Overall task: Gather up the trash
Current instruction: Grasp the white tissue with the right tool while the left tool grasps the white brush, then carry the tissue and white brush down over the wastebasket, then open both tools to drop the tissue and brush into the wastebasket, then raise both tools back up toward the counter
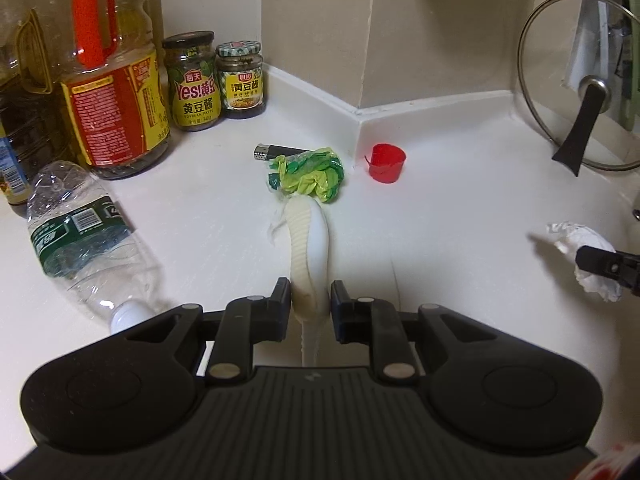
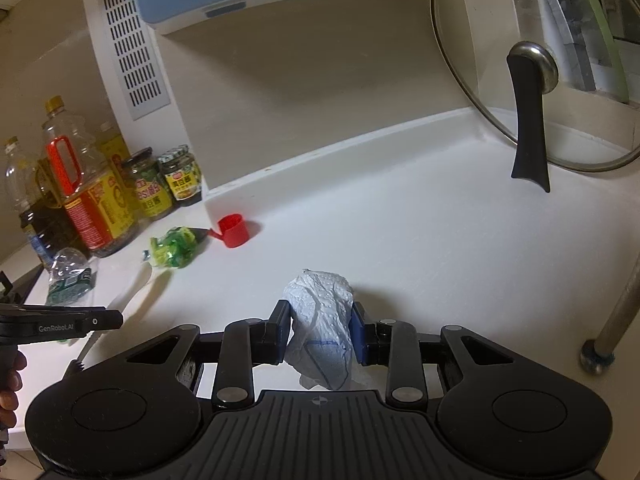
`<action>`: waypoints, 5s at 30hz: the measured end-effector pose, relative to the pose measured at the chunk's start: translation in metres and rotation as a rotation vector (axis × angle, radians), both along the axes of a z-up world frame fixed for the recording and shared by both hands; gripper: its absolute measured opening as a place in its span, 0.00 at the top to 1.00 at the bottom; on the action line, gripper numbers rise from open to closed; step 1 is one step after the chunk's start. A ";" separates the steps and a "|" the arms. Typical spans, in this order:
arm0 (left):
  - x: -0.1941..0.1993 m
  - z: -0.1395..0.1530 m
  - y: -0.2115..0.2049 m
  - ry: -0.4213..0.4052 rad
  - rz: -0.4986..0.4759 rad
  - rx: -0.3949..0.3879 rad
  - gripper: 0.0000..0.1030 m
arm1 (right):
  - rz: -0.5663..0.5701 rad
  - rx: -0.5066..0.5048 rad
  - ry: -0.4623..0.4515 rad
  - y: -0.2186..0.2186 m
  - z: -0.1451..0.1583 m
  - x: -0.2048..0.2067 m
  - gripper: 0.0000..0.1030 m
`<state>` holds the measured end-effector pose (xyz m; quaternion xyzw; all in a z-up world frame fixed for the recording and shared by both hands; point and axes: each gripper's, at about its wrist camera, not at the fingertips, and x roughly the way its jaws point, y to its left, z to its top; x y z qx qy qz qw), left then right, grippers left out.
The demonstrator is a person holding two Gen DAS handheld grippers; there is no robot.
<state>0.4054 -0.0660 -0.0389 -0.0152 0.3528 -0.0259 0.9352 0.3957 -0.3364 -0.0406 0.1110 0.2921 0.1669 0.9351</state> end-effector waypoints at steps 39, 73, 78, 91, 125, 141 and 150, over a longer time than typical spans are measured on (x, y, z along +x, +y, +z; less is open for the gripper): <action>-0.188 0.033 0.066 -0.062 -0.123 -0.151 0.82 | 0.132 0.076 -0.037 0.112 0.039 -0.180 0.69; -0.221 -0.132 0.094 0.273 -0.041 -0.189 0.82 | 0.085 -0.015 0.265 0.161 -0.113 -0.232 0.69; -0.214 -0.145 0.092 0.296 -0.019 -0.193 0.82 | 0.082 -0.020 0.280 0.158 -0.124 -0.226 0.69; -0.191 -0.173 0.075 0.341 -0.001 -0.177 0.80 | 0.078 -0.028 0.297 0.156 -0.137 -0.208 0.69; -0.198 -0.167 0.097 0.344 0.045 -0.157 0.80 | 0.086 -0.051 0.340 0.172 -0.160 -0.182 0.42; -0.238 -0.122 0.105 0.314 -0.035 -0.156 0.74 | 0.040 -0.048 0.314 0.173 -0.120 -0.221 0.42; -0.274 -0.077 0.123 0.244 -0.091 -0.165 0.62 | 0.043 -0.012 0.279 0.177 -0.075 -0.255 0.42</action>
